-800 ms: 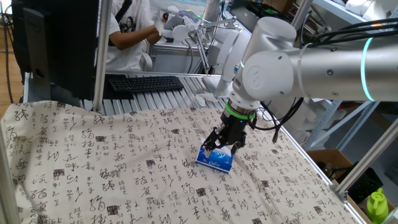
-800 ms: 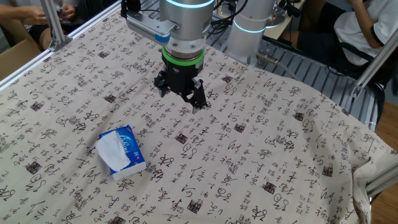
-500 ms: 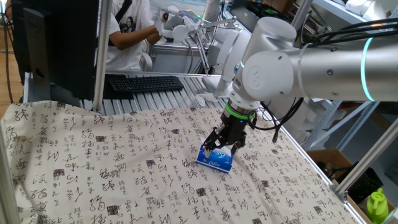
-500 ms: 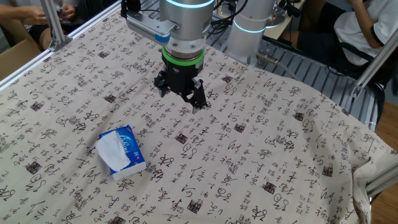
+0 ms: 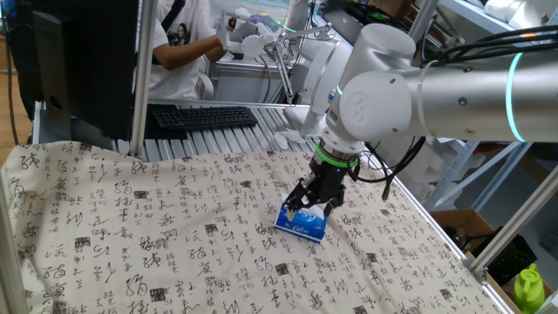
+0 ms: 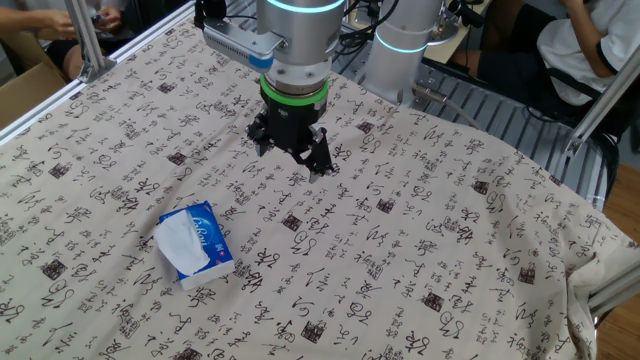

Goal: Pull out a napkin

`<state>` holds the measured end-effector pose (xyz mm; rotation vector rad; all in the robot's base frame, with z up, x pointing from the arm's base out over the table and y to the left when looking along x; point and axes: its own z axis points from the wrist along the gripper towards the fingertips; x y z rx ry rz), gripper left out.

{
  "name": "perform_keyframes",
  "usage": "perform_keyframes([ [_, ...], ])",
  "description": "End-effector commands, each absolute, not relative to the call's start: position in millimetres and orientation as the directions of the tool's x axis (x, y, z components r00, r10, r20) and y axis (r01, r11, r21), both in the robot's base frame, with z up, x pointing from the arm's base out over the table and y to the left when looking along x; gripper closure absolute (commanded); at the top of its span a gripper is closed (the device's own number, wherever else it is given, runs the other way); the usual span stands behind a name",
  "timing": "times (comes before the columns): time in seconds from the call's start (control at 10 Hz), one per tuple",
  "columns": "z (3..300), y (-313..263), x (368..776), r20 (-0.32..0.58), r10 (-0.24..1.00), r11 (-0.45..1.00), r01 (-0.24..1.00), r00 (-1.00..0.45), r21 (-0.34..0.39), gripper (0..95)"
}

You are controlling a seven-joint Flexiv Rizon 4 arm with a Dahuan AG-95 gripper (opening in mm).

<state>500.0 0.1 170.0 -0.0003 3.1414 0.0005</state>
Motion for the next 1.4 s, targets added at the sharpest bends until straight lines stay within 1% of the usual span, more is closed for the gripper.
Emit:
perform_keyframes([
  [0.1,170.0,0.0,500.0,0.001,0.342,0.937,0.342,-0.94,0.077,95.0],
  [0.2,170.0,0.0,500.0,0.03,0.355,0.924,0.356,-0.934,0.138,95.0],
  [0.7,170.0,0.0,500.1,0.022,0.348,0.93,0.348,-0.937,0.12,95.0],
  [0.9,170.0,0.0,500.1,0.017,0.345,0.934,0.345,-0.939,0.097,95.0],
  [1.4,169.4,-0.4,501.4,0.03,0.345,0.934,0.346,-0.938,0.09,95.0],
])
